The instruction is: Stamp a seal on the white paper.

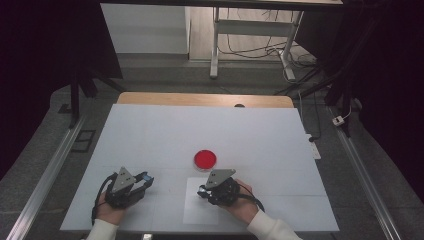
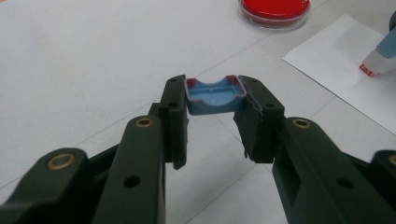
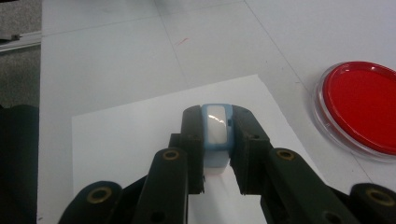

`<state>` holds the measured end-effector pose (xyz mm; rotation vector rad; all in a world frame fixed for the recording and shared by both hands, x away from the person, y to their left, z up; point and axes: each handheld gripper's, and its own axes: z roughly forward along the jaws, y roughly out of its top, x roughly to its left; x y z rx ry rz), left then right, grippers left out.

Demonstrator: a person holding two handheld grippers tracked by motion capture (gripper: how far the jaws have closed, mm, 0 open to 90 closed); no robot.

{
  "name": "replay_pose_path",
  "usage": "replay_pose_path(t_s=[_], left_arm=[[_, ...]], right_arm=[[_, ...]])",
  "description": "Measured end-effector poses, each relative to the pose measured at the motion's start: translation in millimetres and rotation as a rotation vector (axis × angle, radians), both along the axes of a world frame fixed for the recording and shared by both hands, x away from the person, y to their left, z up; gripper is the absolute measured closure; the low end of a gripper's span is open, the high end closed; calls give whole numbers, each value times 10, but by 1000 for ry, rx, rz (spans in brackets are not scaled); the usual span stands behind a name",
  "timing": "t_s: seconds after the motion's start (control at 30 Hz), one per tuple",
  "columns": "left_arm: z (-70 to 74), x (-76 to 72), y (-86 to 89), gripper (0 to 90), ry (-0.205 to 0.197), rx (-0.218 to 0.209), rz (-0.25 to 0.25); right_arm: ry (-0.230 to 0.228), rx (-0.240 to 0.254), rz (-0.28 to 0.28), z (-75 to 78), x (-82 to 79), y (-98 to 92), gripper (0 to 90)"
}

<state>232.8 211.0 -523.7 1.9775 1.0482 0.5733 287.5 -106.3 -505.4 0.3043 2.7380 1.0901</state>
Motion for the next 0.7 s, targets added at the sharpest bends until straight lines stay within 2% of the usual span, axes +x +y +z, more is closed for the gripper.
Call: replay_pose_path(t_s=[0.1, 0.17, 0.33, 0.47, 0.7], left_arm=[[0, -1, 1, 648, -1, 0, 1], [2, -3, 1, 648, -2, 0, 1], [3, -5, 6, 648, -3, 0, 0], [2, -4, 9, 648, -4, -2, 2], [3, -3, 6, 648, -3, 0, -1]], right_arm=[[3, 2, -1, 22, 5, -9, 754], [12, 26, -1, 28, 19, -17, 753], [27, 30, -3, 36, 35, -32, 750], [70, 93, -31, 72, 73, -87, 748], [86, 138, -67, 116, 117, -166, 747]])
